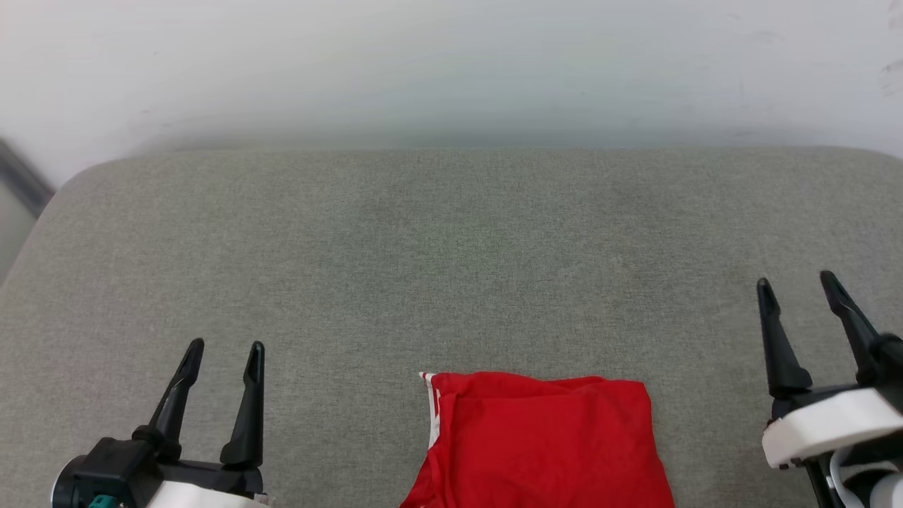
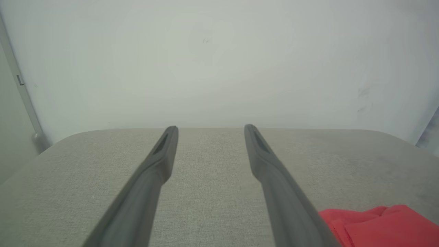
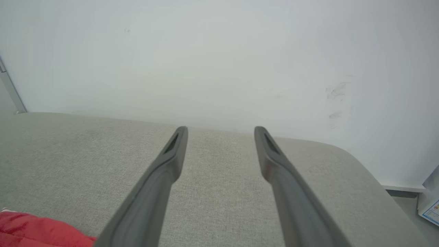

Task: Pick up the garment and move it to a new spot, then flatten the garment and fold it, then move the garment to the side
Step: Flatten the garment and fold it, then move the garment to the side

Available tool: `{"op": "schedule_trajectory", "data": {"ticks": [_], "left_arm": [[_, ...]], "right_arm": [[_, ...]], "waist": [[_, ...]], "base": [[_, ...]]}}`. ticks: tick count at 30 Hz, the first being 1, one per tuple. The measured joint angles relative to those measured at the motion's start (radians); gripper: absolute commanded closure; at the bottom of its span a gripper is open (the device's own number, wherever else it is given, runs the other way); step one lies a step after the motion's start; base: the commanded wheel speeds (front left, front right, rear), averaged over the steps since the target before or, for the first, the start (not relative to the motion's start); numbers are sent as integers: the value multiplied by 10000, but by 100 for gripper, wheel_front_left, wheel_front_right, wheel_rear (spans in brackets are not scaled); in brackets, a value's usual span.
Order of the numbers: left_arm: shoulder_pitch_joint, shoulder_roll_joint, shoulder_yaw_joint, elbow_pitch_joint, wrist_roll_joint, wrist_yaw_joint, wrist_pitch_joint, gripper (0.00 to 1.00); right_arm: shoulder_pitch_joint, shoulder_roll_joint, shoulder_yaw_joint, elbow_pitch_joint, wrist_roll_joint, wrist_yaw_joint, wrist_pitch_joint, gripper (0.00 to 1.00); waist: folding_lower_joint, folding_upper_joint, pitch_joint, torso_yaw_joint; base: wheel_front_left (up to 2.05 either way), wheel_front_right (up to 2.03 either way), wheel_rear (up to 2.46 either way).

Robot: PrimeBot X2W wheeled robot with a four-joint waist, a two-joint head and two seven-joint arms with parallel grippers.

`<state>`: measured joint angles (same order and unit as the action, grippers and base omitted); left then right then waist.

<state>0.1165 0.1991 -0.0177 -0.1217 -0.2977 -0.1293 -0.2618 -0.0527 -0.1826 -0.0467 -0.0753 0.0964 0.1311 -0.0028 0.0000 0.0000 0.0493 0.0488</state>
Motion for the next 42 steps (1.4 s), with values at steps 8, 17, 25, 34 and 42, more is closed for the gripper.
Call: {"op": "schedule_trajectory", "data": {"ticks": [8, 17, 25, 34, 42], "left_arm": [[121, -140, 194, -81, 148, 0, 0, 0], [23, -203, 176, -265, 309, 0, 0, 0], [-40, -190, 107, -311, 320, 0, 0, 0], [-267, -163, 42, -291, 303, 0, -12, 0], [-788, -196, -316, -190, 288, 0, -10, 0]], "right_arm": [[893, 842, -466, -773, -353, 0, -888, 0], [986, 1141, -297, -947, -575, 0, -1014, 0], [1249, 1139, -21, -903, -71, -2, 470, 0], [2159, 504, 725, -2525, 1935, -2, 6533, 0], [2183, 734, 660, -2928, 1753, -2, 8970, 0]], "waist": [[0, 0, 91, 72], [0, 0, 191, 172], [0, 0, 355, 249], [1, 0, 823, 365], [1, 0, 1369, 714]], "base": [[0, 0, 0], [0, 0, 0], [0, 0, 0], [0, 0, 0], [0, 0, 0]]}}
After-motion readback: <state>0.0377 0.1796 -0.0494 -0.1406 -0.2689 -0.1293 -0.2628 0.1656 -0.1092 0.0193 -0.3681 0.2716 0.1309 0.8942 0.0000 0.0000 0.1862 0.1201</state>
